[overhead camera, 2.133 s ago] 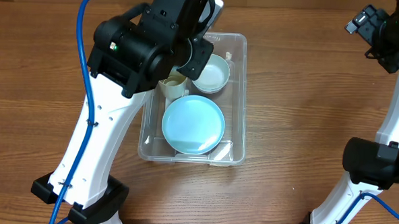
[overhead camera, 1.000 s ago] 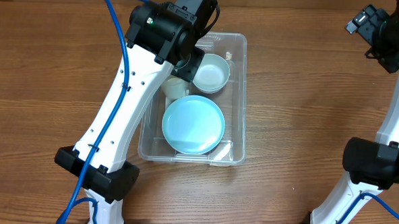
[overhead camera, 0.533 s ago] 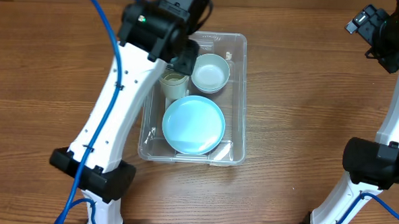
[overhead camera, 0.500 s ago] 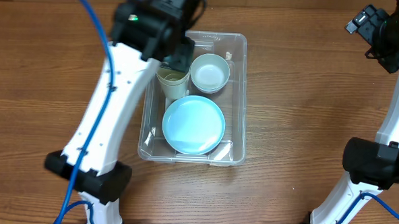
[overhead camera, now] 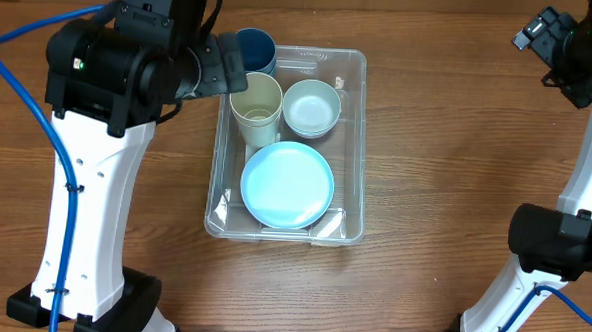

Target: Pack container

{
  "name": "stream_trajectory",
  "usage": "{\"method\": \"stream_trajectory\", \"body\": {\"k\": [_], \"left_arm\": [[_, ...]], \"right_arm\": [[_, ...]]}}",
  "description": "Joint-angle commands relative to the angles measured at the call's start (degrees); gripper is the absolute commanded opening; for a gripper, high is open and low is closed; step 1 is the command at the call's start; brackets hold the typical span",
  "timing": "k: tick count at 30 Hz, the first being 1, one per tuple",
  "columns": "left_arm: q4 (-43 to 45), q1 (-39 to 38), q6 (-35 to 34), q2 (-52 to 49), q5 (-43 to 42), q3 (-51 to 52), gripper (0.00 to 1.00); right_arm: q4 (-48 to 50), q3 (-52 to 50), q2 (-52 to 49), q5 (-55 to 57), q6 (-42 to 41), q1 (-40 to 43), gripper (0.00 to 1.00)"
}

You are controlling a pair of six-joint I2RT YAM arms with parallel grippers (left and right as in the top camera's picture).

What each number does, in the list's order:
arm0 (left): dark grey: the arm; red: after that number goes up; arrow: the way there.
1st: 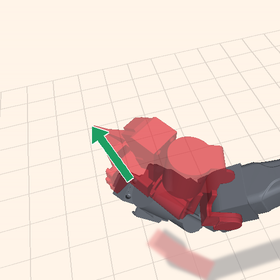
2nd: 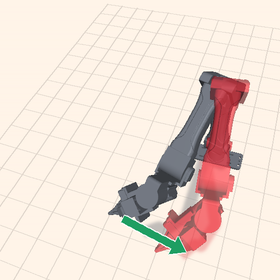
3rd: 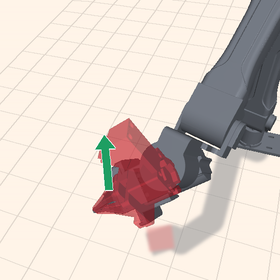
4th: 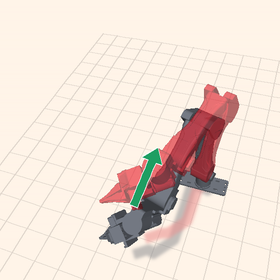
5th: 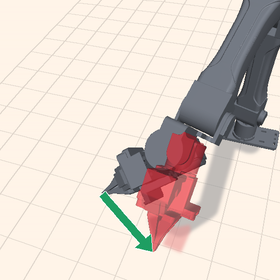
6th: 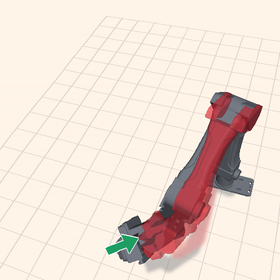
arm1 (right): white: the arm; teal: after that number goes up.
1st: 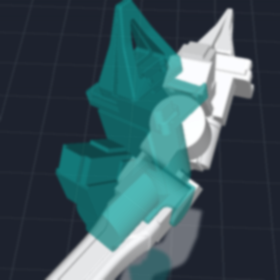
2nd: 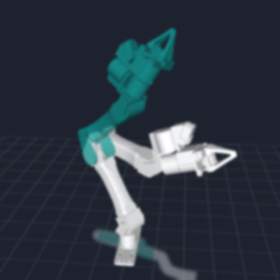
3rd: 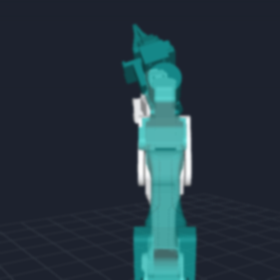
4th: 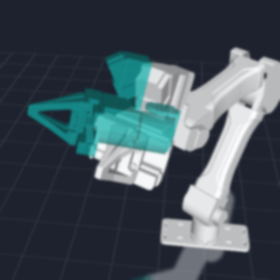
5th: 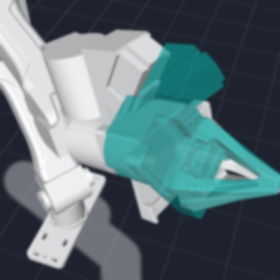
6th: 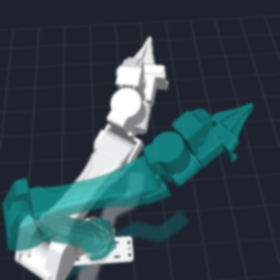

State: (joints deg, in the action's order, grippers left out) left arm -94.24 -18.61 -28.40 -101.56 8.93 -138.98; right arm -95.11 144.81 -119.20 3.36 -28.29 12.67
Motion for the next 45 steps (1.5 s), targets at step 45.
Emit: {"method": "stream_trajectory", "body": {"k": [45], "left_arm": [[92.5,20.1,12.8,88.8,-17.6,126.0,1.00]], "right_arm": [[0.3,1.1,1.0,0.4,-0.3,-0.1,1.00]]}}
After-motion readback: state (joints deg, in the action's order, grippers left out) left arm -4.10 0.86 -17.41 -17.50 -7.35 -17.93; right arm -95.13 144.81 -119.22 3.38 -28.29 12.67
